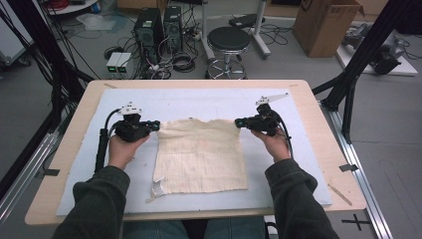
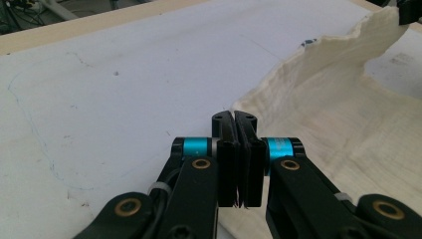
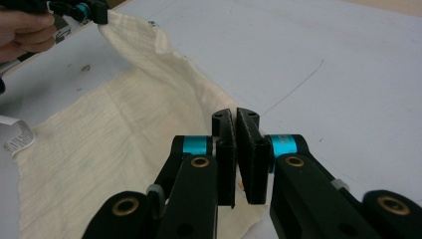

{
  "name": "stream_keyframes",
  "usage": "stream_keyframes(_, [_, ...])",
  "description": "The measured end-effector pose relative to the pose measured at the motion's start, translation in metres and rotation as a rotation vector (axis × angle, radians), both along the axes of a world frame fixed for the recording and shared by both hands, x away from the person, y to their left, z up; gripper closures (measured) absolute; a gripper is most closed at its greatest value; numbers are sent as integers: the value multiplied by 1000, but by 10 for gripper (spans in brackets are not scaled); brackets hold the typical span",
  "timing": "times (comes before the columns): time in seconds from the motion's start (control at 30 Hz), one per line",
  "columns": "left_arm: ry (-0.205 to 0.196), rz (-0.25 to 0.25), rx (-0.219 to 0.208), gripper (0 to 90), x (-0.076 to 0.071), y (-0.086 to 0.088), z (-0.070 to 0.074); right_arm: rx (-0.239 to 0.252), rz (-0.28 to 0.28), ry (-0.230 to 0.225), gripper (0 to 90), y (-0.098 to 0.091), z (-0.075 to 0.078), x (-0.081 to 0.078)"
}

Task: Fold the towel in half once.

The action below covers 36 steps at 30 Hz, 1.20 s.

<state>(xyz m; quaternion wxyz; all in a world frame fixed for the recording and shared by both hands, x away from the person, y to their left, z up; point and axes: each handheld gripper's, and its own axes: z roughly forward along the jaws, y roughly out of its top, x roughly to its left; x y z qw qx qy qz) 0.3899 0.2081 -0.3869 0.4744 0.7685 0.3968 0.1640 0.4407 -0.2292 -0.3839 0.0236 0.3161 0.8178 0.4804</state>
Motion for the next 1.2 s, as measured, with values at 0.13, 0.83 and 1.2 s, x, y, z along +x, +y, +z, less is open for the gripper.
stream_keyframes(0.13, [-5, -3, -1, 878, -5, 0, -1, 5, 8, -7, 865, 0, 1, -5])
stream_keyframes(0.83, [-37, -89, 56, 877, -48, -3, -8, -36, 68, -10, 864, -2, 0, -38])
stream_keyframes(1.2, [-31, -134, 92, 877, -71, -1, -19, -50, 90, 0, 864, -7, -13, -59])
